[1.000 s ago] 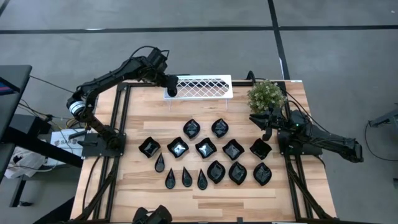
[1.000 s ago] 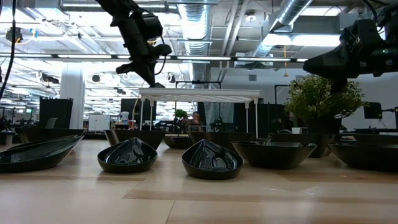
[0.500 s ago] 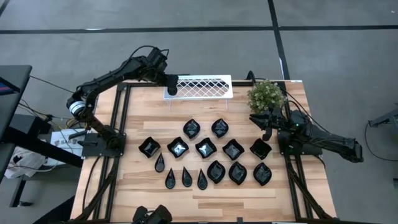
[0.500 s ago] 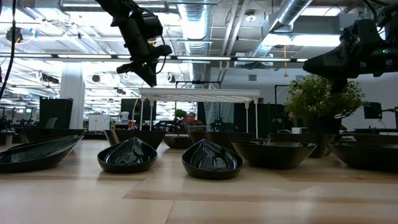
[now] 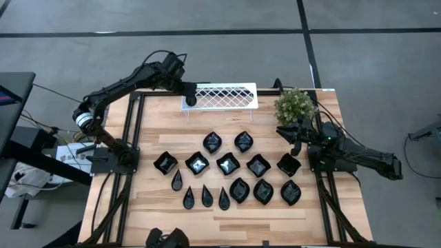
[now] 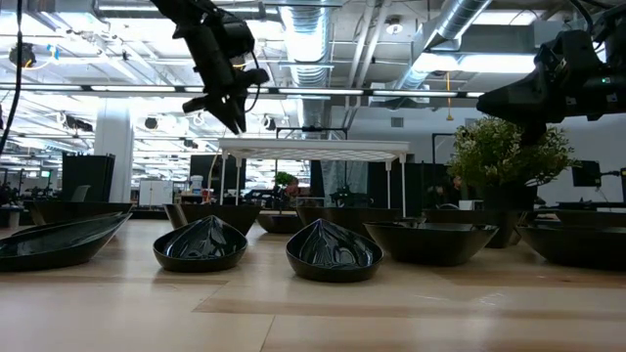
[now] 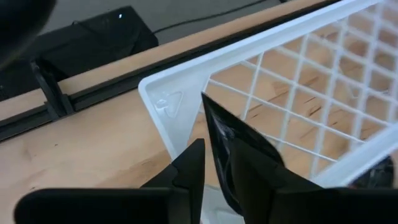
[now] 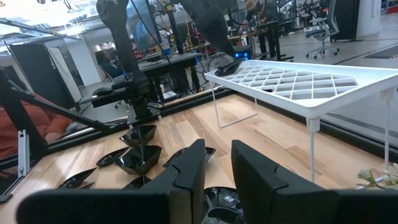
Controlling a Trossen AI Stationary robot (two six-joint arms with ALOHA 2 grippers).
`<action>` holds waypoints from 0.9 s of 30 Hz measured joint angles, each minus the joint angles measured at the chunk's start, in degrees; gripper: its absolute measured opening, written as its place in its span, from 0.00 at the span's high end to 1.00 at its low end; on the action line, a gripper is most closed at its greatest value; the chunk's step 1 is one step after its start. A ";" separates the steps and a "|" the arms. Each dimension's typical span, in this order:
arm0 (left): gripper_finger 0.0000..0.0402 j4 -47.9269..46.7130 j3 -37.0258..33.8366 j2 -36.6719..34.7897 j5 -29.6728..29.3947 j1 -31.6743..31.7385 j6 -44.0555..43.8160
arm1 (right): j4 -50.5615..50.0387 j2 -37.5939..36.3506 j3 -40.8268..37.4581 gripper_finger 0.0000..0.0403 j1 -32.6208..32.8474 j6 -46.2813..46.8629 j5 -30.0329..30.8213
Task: Pick & Place Mini shaped plates
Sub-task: Stack the drop-shaped plate on top of the drop-shaped plate on the shelf
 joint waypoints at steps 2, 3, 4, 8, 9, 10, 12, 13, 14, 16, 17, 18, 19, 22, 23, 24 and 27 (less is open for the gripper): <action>0.81 -0.26 0.00 -1.84 0.00 -0.04 -0.11 | 0.00 0.00 0.00 0.82 0.00 0.00 0.00; 0.81 -0.44 0.00 -2.98 0.00 -0.04 -0.35 | 0.00 -0.02 0.00 0.82 0.00 0.00 -0.01; 0.81 -0.81 0.00 -4.22 0.00 -0.15 -0.94 | 0.00 0.00 0.00 0.82 0.02 0.00 -0.02; 0.81 -2.47 -0.36 -9.60 -0.06 -1.24 -4.70 | 0.00 0.00 0.00 0.82 0.00 0.00 -0.02; 0.81 -2.49 -0.94 -11.10 -0.04 -1.90 -5.61 | 0.00 -0.01 0.00 0.82 0.00 0.00 -0.02; 0.81 -2.50 -1.65 -12.54 -0.01 -2.66 -6.71 | 0.00 -0.01 0.00 0.82 0.00 0.00 -0.02; 0.81 -2.62 -3.41 -15.28 -0.01 -4.58 -8.95 | 0.00 -0.02 0.00 0.82 0.00 0.00 -0.02; 0.81 -2.58 -4.44 -16.54 -0.01 -5.71 -10.22 | 0.00 -0.02 0.00 0.82 0.00 0.00 -0.02; 0.81 -2.56 -5.62 -17.85 -0.03 -6.92 -11.73 | 0.00 -0.02 0.00 0.82 0.02 0.00 -0.02; 0.81 -2.82 -7.86 -20.07 -0.82 -9.67 -14.71 | 0.00 -0.02 0.00 0.82 0.01 0.00 -0.02; 0.81 -2.80 -9.04 -21.09 -1.49 -11.19 -16.22 | 0.00 -0.02 0.00 0.82 0.00 0.00 -0.02; 0.81 -2.79 -10.34 -21.98 -1.94 -12.76 -17.75 | 0.00 -0.01 0.00 0.82 0.00 0.00 -0.02; 0.81 -2.84 -11.53 -22.84 -2.46 -14.24 -19.34 | 0.00 -0.02 0.00 0.82 0.00 0.00 -0.02; 0.81 -2.79 -14.99 -25.00 -3.25 -18.75 -25.00 | 0.00 -0.02 0.00 0.82 0.00 0.00 -0.02; 0.81 -2.84 -16.08 -25.60 -3.31 -20.21 -27.01 | 0.00 -0.02 0.00 0.82 0.00 0.00 -0.02; 0.81 -2.90 -17.15 -26.12 -3.42 -21.74 -29.06 | 0.00 -0.02 0.00 0.82 0.01 0.00 -0.02; 0.81 -2.82 -20.33 -27.48 -3.45 -26.47 -36.29 | 0.01 -0.02 0.00 0.82 0.01 0.00 -0.02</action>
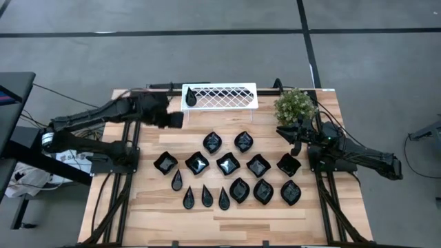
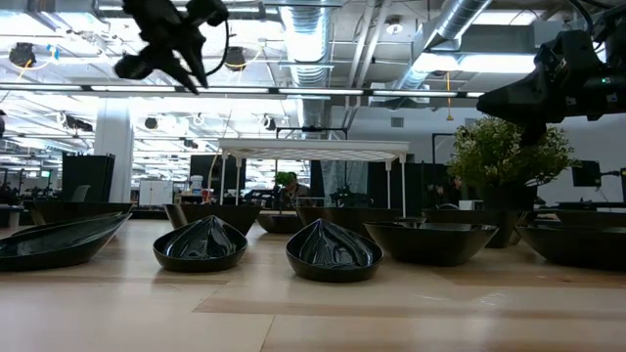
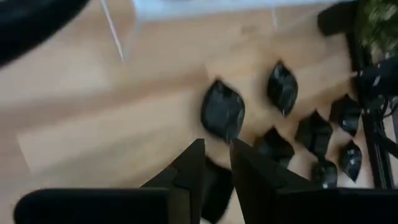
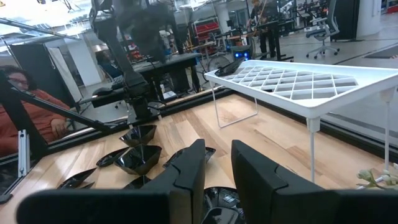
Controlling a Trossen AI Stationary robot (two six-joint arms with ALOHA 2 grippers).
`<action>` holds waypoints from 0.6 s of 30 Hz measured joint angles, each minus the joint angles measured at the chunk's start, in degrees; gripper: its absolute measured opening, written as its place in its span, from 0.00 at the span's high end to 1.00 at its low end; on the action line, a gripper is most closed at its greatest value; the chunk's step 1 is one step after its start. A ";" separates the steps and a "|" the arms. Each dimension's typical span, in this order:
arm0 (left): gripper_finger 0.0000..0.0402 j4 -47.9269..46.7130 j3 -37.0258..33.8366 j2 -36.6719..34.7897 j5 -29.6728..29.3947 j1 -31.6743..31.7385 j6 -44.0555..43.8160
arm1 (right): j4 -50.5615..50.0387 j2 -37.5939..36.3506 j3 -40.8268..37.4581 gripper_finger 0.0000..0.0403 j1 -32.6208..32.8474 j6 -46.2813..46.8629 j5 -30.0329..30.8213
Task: Pick & Place Mini shaped plates
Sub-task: Stack the drop-shaped plate on top of the drop-shaped plate on the shelf
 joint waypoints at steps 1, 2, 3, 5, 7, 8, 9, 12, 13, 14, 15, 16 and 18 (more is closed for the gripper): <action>0.81 -0.01 -0.98 -0.22 0.00 -1.64 -2.53 | 0.01 0.00 -0.02 0.82 -0.01 0.00 0.00; 0.81 0.08 -2.02 -0.47 0.01 -3.37 -4.93 | -0.01 0.00 -0.02 0.82 -0.01 0.00 0.00; 0.81 -0.03 -2.96 -0.65 0.01 -5.09 -7.20 | 0.02 0.02 -0.02 0.82 0.01 0.00 0.00; 0.81 -0.02 -4.48 -0.73 0.02 -8.83 -12.06 | 0.01 0.00 -0.02 0.82 0.01 -0.02 0.00; 0.81 0.07 -5.71 -0.69 0.02 -12.76 -17.32 | 0.02 0.01 -0.02 0.82 0.00 0.00 0.00; 0.81 0.27 -6.36 -0.69 0.02 -14.71 -19.98 | 0.02 0.01 -0.02 0.82 0.00 0.00 0.00; 0.81 0.35 -6.97 -0.69 0.03 -16.61 -22.83 | 0.02 0.01 -0.02 0.82 0.00 0.00 0.00; 0.81 0.27 -8.42 -0.69 0.01 -22.47 -31.58 | 0.02 0.00 -0.02 0.82 0.01 0.00 0.00; 0.81 0.54 -8.88 -0.69 0.00 -24.48 -34.54 | 0.01 0.02 -0.02 0.82 -0.01 0.00 0.00; 0.81 0.55 -9.35 -0.69 -0.02 -26.43 -37.43 | 0.02 0.00 -0.02 0.82 -0.01 0.00 0.00; 0.81 0.52 -9.98 -0.69 -0.17 -28.43 -40.41 | 0.02 0.02 -0.02 0.82 -0.01 -0.02 0.00; 0.81 0.51 -10.55 -0.69 -0.58 -30.37 -43.56 | 0.00 0.01 -0.02 0.82 -0.01 -0.01 0.00; 0.81 0.90 -11.62 -0.69 -1.07 -34.06 -49.53 | 0.02 0.01 -0.02 0.82 0.00 0.00 0.00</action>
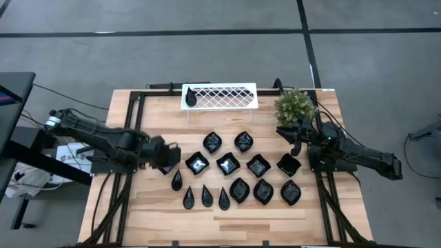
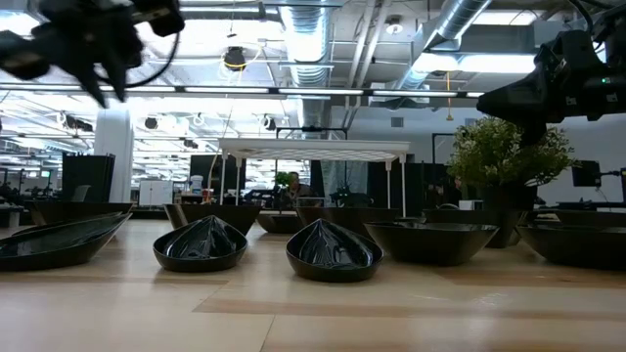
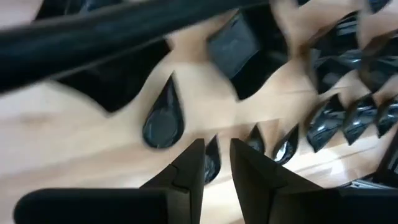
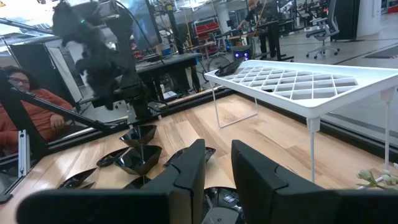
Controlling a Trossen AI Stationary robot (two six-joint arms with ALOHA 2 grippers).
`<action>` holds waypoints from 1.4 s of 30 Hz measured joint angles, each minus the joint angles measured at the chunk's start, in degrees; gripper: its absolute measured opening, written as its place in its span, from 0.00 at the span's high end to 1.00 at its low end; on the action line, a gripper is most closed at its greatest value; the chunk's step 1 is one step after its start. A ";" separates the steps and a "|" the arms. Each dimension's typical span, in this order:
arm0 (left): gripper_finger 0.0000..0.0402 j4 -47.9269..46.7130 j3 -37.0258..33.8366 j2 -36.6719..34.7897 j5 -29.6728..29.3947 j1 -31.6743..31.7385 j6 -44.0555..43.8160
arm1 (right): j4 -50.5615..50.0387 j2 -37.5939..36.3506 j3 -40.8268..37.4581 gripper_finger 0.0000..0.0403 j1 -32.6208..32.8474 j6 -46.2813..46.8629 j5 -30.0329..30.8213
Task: Pick & Place Mini shaped plates
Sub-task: Stack the drop-shaped plate on top of the drop-shaped plate on the shelf
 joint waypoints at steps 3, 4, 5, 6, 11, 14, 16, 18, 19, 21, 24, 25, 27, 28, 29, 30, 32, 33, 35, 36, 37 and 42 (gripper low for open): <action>0.81 0.15 -0.89 0.55 -0.22 -4.34 -7.26 | 0.00 -0.01 0.00 0.82 -0.01 -0.02 0.00; 0.81 0.13 -1.01 0.97 -0.38 -5.47 -8.90 | 0.00 -0.01 0.00 0.82 -0.01 -0.02 0.00; 0.81 0.42 -1.01 1.51 -0.52 -6.36 -10.14 | 0.00 -0.01 0.00 0.82 -0.01 -0.02 0.00; 0.81 1.06 -1.01 2.17 -0.54 -7.00 -11.12 | 0.00 -0.01 0.00 0.82 0.01 -0.02 0.00; 0.81 5.96 -0.99 6.78 -0.59 -8.56 -13.01 | 0.00 -0.01 0.00 0.82 0.00 -0.02 0.00; 0.81 6.87 -0.98 9.72 -0.59 -8.65 -13.00 | 0.00 -0.01 0.00 0.82 -0.01 0.00 0.00; 0.81 6.89 -0.97 11.46 -0.59 -8.65 -12.62 | 0.00 -0.01 0.00 0.82 -0.01 -0.02 0.00; 0.81 6.95 -0.97 13.00 -0.59 -8.65 -12.09 | 0.00 0.01 -0.02 0.82 -0.01 -0.02 0.00; 0.81 7.12 -0.97 13.80 -0.61 -8.65 -12.00 | 0.00 -0.01 -0.01 0.82 0.00 -0.02 0.00; 0.81 7.19 -0.97 15.32 -0.52 -8.65 -11.94 | 0.00 0.00 0.00 0.82 -0.01 -0.02 0.00; 0.81 7.63 -0.97 17.32 0.34 -8.65 -11.92 | 0.00 -0.01 0.00 0.82 -0.01 -0.02 0.00; 0.81 7.81 -0.97 17.82 0.64 -8.65 -11.92 | 0.00 -0.01 0.00 0.82 -0.01 -0.02 0.00; 0.81 7.92 -0.97 18.68 0.74 -8.63 -11.88 | -0.02 -0.01 0.00 0.82 0.01 -0.02 0.00; 0.81 7.97 -0.97 19.07 0.77 -8.63 -11.71 | -0.01 0.00 -0.02 0.82 -0.01 -0.02 0.00; 0.81 7.98 -0.97 19.46 0.77 -8.63 -11.20 | -0.01 0.00 -0.01 0.82 0.00 -0.02 0.00; 0.81 7.98 -0.97 19.84 0.88 -8.63 -10.29 | -0.02 0.01 -0.02 0.82 -0.01 -0.02 0.00; 0.81 7.98 -0.97 20.57 0.88 -8.63 -8.99 | 0.00 -0.01 -0.02 0.82 -0.01 0.00 0.00; 0.81 7.99 -0.97 20.88 0.90 -8.63 -8.49 | -0.01 -0.01 -0.02 0.82 0.00 -0.02 0.00; 0.81 7.98 -0.97 21.28 0.90 -8.63 -7.42 | -0.01 -0.01 -0.02 0.82 -0.01 -0.02 0.00; 0.81 8.00 -0.97 21.35 0.90 -8.63 -7.03 | 0.00 0.00 -0.02 0.82 0.01 -0.02 0.00; 0.81 7.98 -0.97 21.38 0.87 -8.63 -6.89 | -0.01 0.00 -0.02 0.82 -0.01 0.00 0.00; 0.81 7.83 -0.97 21.39 -0.24 -8.42 -3.84 | 0.00 0.00 -0.02 0.82 0.01 -0.02 0.00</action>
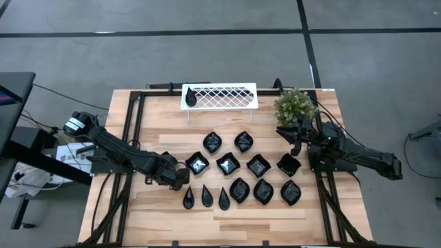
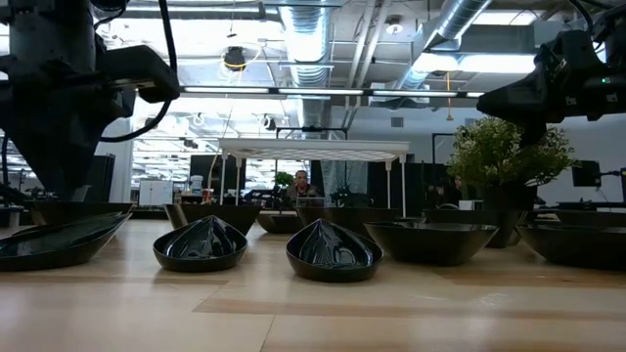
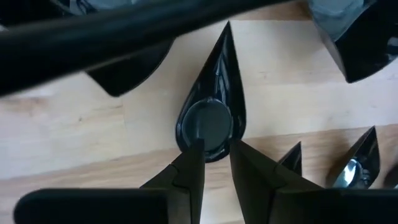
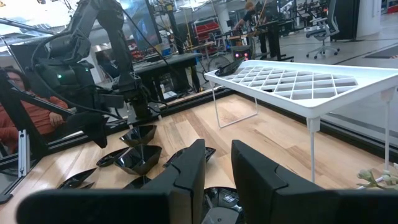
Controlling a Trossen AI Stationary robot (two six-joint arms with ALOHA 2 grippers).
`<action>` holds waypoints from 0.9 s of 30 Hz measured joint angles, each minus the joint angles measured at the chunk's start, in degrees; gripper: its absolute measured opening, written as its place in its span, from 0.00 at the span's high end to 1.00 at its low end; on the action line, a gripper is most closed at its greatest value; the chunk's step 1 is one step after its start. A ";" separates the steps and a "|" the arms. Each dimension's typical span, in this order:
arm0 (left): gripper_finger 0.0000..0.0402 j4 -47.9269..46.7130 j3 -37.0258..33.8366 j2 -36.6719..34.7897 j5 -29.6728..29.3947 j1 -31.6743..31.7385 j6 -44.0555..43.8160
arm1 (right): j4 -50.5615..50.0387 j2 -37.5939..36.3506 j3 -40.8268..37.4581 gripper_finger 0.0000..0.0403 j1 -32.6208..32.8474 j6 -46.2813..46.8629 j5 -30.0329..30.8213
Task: Pick & Place Mini shaped plates
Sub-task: Stack the drop-shaped plate on top of the drop-shaped plate on the shelf
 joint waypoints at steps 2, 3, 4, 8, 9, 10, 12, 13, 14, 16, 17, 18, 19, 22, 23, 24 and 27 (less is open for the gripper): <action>0.80 0.48 -0.51 0.00 0.03 0.32 2.11 | -0.01 0.01 0.01 0.82 -0.01 0.02 0.00; 0.80 0.52 -1.05 -0.02 0.05 0.34 2.54 | -0.01 -0.01 0.00 0.82 -0.01 -0.01 0.00; 0.78 0.51 -1.71 0.00 0.05 0.36 2.72 | -0.01 0.01 0.00 0.82 -0.02 0.02 0.00; 0.69 2.04 -3.54 0.05 1.46 0.29 2.50 | -0.02 0.00 0.00 0.82 -0.01 0.02 0.00; 0.66 2.05 -3.65 0.05 1.54 0.29 2.40 | -0.02 0.01 0.00 0.82 0.00 0.02 0.00; 0.63 2.09 -3.67 0.05 1.52 0.29 2.39 | -0.01 0.01 0.00 0.82 -0.02 0.02 0.00; 0.59 2.65 -3.67 0.05 1.33 0.32 2.37 | -0.02 -0.01 0.00 0.82 -0.02 0.02 0.00; 0.57 2.77 -3.67 0.05 1.29 0.31 2.37 | -0.02 -0.01 0.00 0.82 -0.01 0.02 0.00; 0.56 2.76 -3.67 0.05 1.20 0.29 2.37 | -0.02 -0.02 0.00 0.82 -0.02 0.02 0.00; 0.55 2.77 -3.67 0.05 0.78 0.29 2.62 | -0.02 0.00 0.00 0.82 0.00 0.02 0.00; 0.54 2.77 -3.67 0.05 0.23 0.29 2.89 | -0.02 -0.02 0.00 0.82 -0.02 0.01 0.00; 0.54 2.75 -3.67 0.05 -0.27 0.37 2.94 | -0.02 -0.02 0.01 0.82 -0.02 0.00 0.00; 0.54 2.75 -3.67 0.05 -0.62 0.54 2.97 | -0.02 0.00 0.00 0.82 -0.02 0.01 0.00; 0.56 2.78 -3.67 0.05 -0.96 1.16 4.55 | -0.02 -0.01 0.00 0.82 -0.02 -0.01 0.00; 0.56 2.80 -3.67 0.05 -1.10 1.48 5.48 | -0.02 0.00 0.00 0.82 -0.02 -0.01 0.00; 0.57 2.91 -3.67 0.05 -1.17 1.84 6.28 | -0.02 -0.02 0.00 0.82 -0.02 -0.01 0.00; 0.59 3.08 -3.67 0.03 -1.24 3.35 8.58 | -0.02 0.01 0.00 0.82 -0.01 0.02 0.00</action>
